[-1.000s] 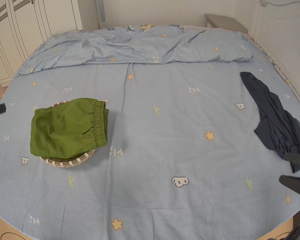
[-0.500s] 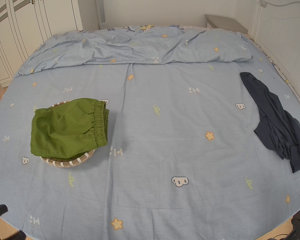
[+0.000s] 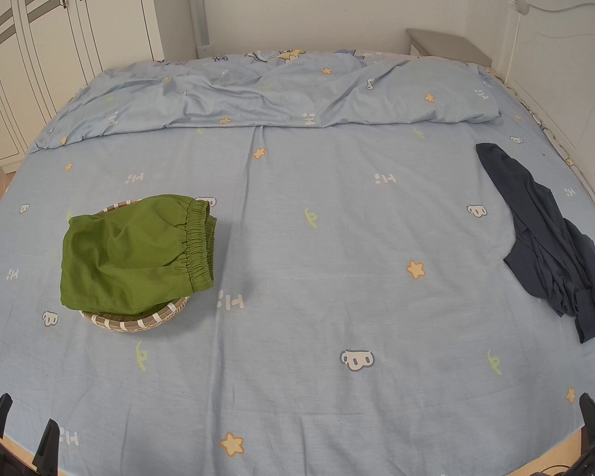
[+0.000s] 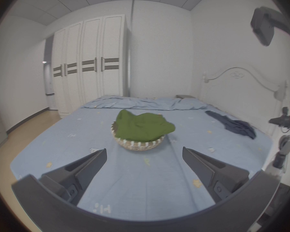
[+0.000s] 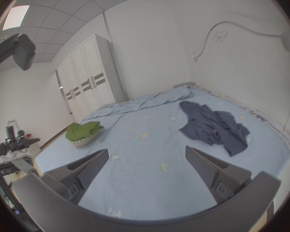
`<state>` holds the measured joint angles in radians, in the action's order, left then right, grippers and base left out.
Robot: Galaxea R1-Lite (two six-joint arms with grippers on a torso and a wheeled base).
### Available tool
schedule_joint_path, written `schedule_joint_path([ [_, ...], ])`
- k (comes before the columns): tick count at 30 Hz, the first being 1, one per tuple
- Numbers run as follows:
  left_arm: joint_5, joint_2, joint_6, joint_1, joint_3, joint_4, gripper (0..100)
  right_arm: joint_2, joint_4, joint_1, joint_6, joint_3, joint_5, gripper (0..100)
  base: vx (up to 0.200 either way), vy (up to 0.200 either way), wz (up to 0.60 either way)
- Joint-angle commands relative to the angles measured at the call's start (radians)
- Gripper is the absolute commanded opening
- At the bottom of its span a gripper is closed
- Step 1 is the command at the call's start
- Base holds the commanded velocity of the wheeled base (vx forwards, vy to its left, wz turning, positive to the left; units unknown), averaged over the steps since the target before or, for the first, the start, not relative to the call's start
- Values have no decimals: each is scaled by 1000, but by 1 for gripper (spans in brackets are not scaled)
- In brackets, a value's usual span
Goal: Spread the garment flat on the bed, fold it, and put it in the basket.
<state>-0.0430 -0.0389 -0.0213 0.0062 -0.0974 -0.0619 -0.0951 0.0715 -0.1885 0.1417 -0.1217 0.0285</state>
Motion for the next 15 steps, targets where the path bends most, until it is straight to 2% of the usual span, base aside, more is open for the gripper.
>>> schedule_joint_path([
  [1, 75, 39, 3, 1, 97, 67, 100, 3, -59, 11, -17, 97, -88, 100, 0, 0, 0],
  [3, 71, 39, 9, 1, 97, 68, 100, 3, -44, 100, -36, 88, -128, 100, 0, 0, 0],
  [6, 68, 39, 9, 1, 97, 68, 100, 43, -21, 228, -93, 82, -136, 100, 0, 0, 0],
  [9, 68, 39, 6, 1, 97, 67, 100, 84, -50, 187, -146, 96, -165, 100, 0, 0, 0],
  [12, 69, 39, 6, 1, 97, 68, 100, 87, -127, 189, -160, 122, -164, 100, 0, 0, 0],
  [13, 69, 39, 7, 1, 97, 68, 100, 89, -122, 189, -152, 122, -140, 100, 0, 0, 0],
  [15, 69, 39, 7, 1, 97, 68, 100, 91, -73, 189, -131, 122, -41, 100, 0, 0, 0],
])
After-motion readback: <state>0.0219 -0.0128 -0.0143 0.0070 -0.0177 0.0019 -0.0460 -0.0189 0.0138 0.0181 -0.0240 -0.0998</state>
